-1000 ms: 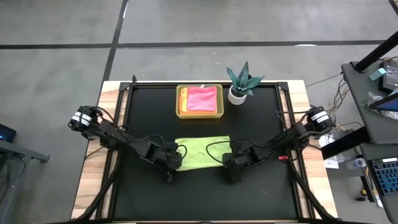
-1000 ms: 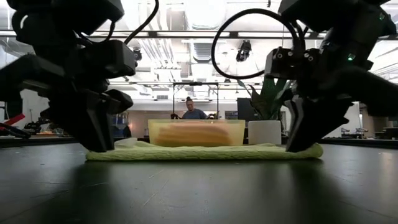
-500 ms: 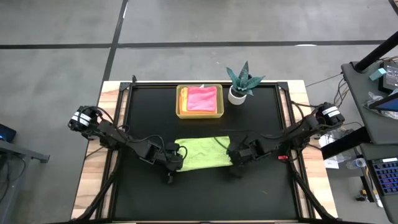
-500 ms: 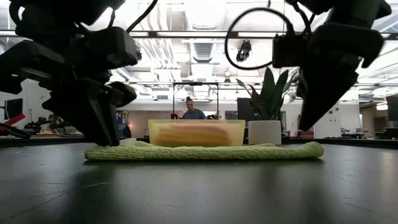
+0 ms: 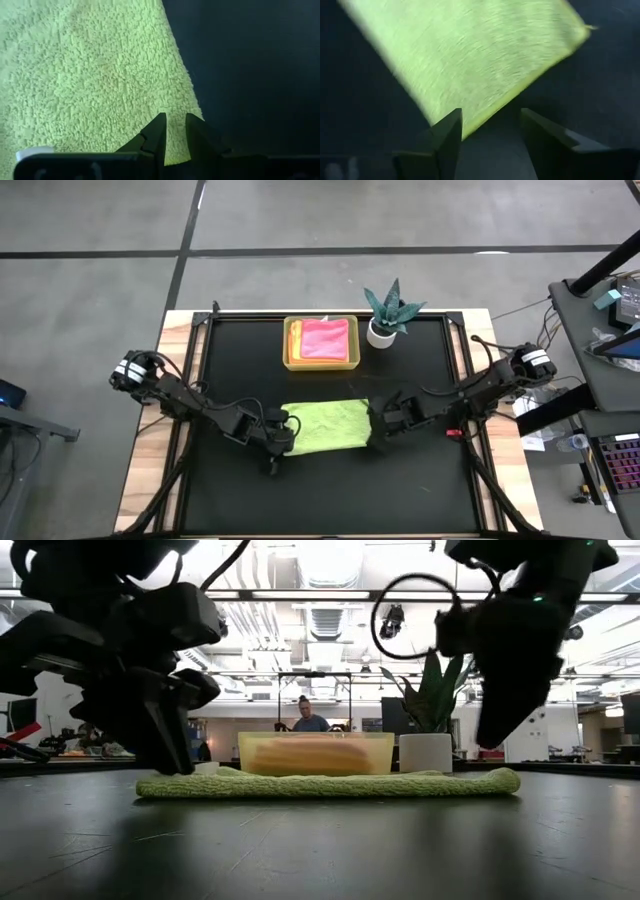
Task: Fold microfiber towels
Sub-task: Fold the green microfiber cloth
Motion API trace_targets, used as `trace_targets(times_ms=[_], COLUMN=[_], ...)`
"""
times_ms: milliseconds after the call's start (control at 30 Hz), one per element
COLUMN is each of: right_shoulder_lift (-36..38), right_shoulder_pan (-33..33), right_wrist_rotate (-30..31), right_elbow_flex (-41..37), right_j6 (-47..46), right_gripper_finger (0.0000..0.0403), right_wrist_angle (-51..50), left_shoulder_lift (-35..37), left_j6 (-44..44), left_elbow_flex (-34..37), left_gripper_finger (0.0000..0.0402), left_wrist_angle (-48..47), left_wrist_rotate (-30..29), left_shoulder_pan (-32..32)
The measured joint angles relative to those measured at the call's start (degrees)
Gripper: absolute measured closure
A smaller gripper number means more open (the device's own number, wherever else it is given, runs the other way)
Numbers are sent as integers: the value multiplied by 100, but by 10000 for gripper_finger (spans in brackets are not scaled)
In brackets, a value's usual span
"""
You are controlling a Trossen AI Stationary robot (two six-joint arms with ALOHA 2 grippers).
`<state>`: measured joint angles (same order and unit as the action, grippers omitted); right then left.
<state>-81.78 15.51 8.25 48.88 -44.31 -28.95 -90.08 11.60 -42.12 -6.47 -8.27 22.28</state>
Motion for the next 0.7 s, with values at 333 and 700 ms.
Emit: trace_targets(times_ms=[333, 700], right_shoulder_lift=[-2, -8], right_shoulder_pan=[-485, -634], right_wrist_rotate=[76, 75], right_elbow_flex=[-509, -1031], right_j6=[-1338, -1483], right_gripper_finger=[197, 196], right_wrist_angle=[693, 1516], left_shoulder_lift=[0, -8], left_j6=[-7, -52], left_elbow_flex=[27, 36], left_gripper_finger=[343, 343], left_wrist_angle=[301, 301], left_wrist_rotate=[-408, -449], left_shoulder_pan=[-4, -7])
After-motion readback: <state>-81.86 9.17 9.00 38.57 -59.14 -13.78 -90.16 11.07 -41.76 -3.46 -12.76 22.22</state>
